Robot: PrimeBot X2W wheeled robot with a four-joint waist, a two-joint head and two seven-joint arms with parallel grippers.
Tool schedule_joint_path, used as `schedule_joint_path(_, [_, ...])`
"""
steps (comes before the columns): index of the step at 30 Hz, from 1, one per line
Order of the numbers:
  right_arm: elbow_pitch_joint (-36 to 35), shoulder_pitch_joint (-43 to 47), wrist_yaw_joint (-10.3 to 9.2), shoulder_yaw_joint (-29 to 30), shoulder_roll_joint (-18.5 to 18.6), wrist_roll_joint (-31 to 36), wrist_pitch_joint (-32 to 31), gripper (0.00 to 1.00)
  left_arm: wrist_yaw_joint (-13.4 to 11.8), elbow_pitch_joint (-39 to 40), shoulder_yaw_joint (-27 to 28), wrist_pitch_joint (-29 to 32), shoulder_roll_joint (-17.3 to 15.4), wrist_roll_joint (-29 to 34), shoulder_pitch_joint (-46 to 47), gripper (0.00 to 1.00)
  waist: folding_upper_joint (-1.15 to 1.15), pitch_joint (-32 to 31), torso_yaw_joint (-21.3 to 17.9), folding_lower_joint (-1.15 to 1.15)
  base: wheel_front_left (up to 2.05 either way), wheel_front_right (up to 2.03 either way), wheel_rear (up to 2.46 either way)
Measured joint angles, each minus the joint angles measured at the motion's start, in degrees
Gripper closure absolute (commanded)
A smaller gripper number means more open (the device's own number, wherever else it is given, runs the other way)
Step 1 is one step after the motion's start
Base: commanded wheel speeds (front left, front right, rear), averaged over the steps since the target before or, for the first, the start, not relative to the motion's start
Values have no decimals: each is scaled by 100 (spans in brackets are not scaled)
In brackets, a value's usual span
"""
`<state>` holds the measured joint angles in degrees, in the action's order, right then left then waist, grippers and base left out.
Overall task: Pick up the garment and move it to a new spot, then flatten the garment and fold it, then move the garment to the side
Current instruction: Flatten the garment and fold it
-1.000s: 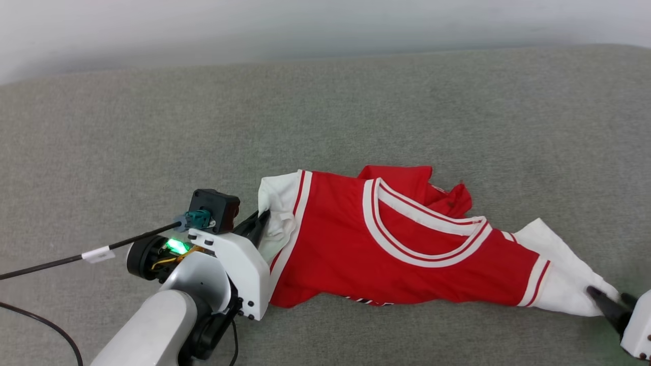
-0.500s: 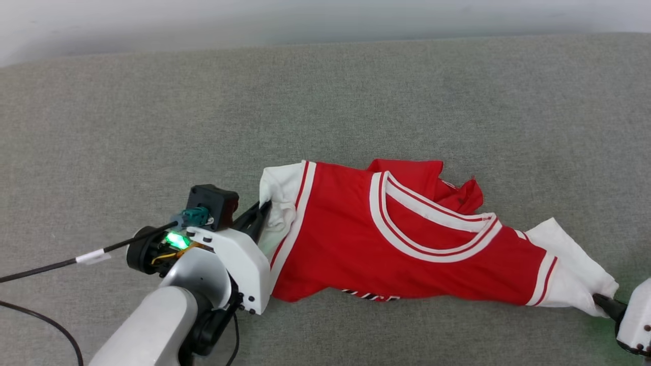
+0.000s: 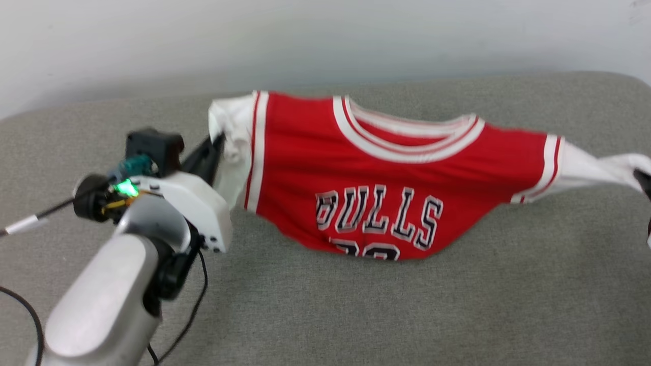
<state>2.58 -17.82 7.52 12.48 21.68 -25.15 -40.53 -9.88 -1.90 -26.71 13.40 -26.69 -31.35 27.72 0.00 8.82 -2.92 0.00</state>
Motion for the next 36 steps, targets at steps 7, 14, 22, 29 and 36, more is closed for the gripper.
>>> schedule_joint_path(7, [508,-1329,1,-369,116,188,277,100,135,-901,213,-242,58,121,1197,100,0,-144,33,0,0,0,0])
schedule_joint_path(14, [1116,-2809,1,-706,270,319,767,100,336,-1964,456,-719,364,123,2724,100,0,211,98,0,0,0,0])
schedule_joint_path(22, [1823,-4625,3,-1011,283,605,1734,100,546,-2938,660,-1422,420,279,4464,100,0,930,83,0,0,0,0])
schedule_joint_path(29, [2358,-6010,2,-1266,294,802,2731,100,622,-3404,781,-2061,409,438,5781,100,0,1625,23,1,0,0,0])
schedule_joint_path(36, [2828,-6779,2,-1689,336,727,3183,100,691,-3766,764,-2326,370,563,6552,100,0,2271,-82,1,0,0,0])
